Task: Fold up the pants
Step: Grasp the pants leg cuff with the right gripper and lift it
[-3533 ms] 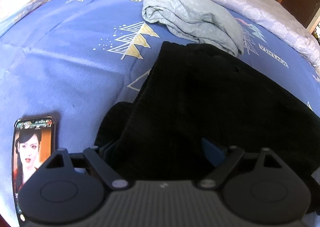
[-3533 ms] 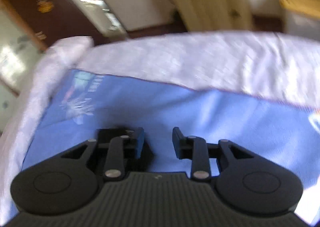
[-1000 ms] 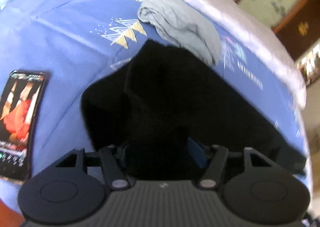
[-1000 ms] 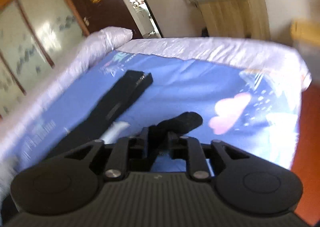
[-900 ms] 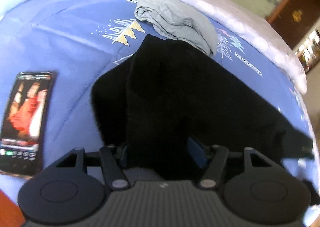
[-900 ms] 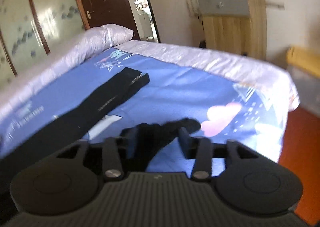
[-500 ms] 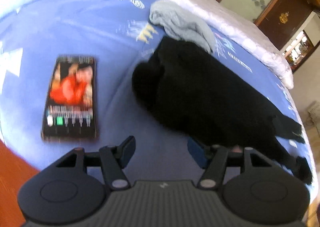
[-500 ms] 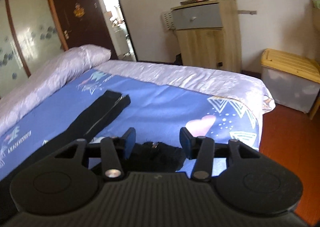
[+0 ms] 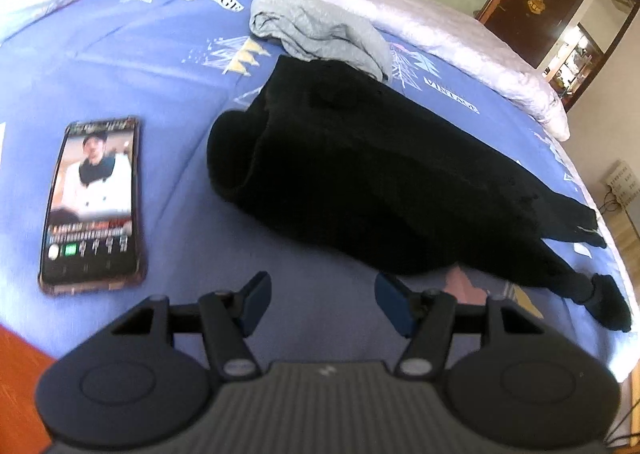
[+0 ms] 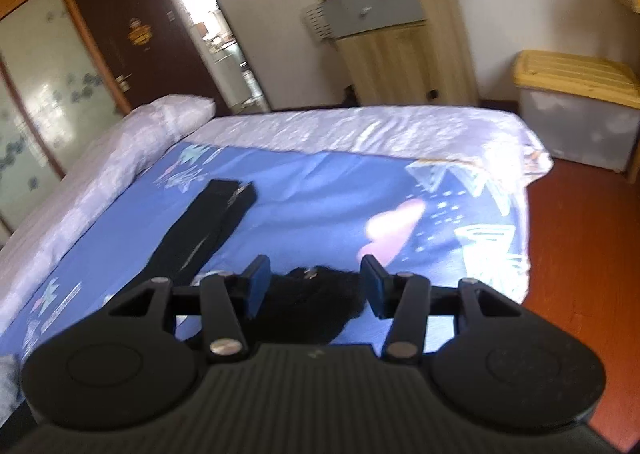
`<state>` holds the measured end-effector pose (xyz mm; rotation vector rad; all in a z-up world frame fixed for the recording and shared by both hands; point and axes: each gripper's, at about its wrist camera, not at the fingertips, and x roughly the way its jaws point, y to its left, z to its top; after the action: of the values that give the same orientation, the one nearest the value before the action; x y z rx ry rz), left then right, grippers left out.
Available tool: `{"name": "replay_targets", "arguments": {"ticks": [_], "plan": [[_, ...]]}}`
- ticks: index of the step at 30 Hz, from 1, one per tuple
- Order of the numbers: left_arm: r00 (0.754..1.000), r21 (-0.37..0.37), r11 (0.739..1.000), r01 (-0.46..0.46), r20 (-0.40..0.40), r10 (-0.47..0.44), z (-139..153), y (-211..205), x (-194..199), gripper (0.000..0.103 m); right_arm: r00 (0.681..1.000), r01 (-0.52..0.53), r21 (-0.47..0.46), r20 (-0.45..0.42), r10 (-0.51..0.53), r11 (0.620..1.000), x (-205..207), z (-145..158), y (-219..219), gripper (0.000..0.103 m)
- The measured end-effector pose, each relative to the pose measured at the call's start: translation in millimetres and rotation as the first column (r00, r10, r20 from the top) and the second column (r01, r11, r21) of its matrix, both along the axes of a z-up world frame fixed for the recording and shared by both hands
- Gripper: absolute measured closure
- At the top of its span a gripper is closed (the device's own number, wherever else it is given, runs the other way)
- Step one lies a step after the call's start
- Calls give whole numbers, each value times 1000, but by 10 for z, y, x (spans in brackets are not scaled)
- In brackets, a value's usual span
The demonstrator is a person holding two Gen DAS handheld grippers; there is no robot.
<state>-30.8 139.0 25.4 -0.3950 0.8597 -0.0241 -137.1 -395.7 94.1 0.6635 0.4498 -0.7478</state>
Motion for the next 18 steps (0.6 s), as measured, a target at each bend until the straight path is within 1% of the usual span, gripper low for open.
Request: {"name": "replay_targets", "arguments": {"ticks": [4,6,10,11,13,14,15,16,17,18], "plan": [[1000,32,999,-3,11,3,-22,2,107,44,992,-123,-17,-21,123,992,165,1,167,51],[1000,37,999,-23,9,23,-38,57,165,44,982,-186,-30,-34,184,982,257,1,269,51],[999,78,996,-54,13,53,-66,106,263,44,957,-289,-35,-51,287,957,417,-13,439,51],[998,75,995,-60,14,59,-79,114,288,44,949,-312,-28,-54,311,950,458,-26,470,51],[998,59,996,-69,15,68,-108,122,369,48,937,-346,-13,-62,344,938,537,-68,522,51],[998,52,996,-68,13,67,-121,116,431,52,933,-355,-3,-69,354,935,581,-99,545,50],[998,48,997,-64,9,64,-135,98,482,67,930,-359,8,-77,359,933,620,-135,562,50],[998,45,997,-60,-4,60,-152,65,549,77,929,-360,23,-82,360,933,656,-169,570,50],[998,39,998,-57,-19,57,-166,37,607,83,930,-357,42,-83,359,933,685,-203,578,50],[998,38,998,-59,-26,60,-159,3,645,85,930,-355,57,-80,359,933,700,-219,589,50]]}}
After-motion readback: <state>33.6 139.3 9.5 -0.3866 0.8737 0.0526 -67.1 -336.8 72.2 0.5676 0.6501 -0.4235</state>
